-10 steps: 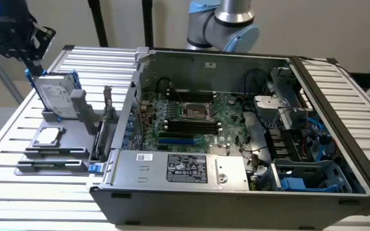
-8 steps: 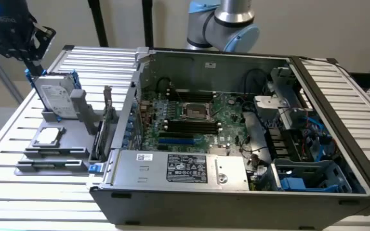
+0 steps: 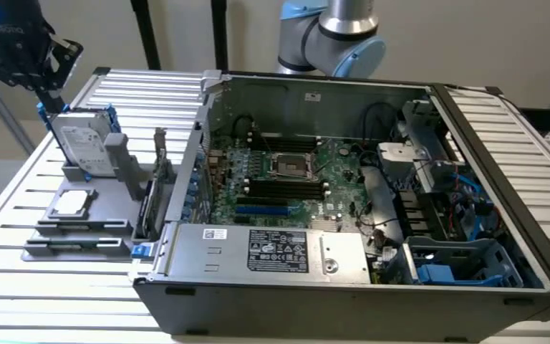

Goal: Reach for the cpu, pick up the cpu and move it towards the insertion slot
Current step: 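Pick up the cpu and move it towards the insertion slot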

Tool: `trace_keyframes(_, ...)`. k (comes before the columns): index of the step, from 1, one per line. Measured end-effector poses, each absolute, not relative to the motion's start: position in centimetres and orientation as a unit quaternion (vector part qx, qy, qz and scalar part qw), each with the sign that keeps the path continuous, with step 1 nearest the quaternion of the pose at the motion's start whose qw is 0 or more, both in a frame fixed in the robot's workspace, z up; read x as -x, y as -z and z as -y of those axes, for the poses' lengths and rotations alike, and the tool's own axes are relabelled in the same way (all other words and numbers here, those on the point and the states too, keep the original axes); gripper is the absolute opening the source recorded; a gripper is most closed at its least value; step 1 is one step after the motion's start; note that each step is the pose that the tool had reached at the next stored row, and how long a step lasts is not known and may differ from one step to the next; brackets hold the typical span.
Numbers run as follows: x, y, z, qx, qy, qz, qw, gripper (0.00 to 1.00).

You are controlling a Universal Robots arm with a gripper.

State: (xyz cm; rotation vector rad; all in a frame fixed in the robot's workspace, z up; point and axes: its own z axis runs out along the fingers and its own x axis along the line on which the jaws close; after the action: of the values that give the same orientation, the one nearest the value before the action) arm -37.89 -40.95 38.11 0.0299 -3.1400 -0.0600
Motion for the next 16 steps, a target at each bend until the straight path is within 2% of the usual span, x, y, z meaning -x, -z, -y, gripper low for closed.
trace_keyframes(9, 38.2, -37.7, 40.9, -0.009, 0.019, 1.0, 0.001, 0.11)
trace_keyframes(16, 41.0, -36.5, 41.0, -0.01, 0.019, 1.0, 0.001, 0.11)
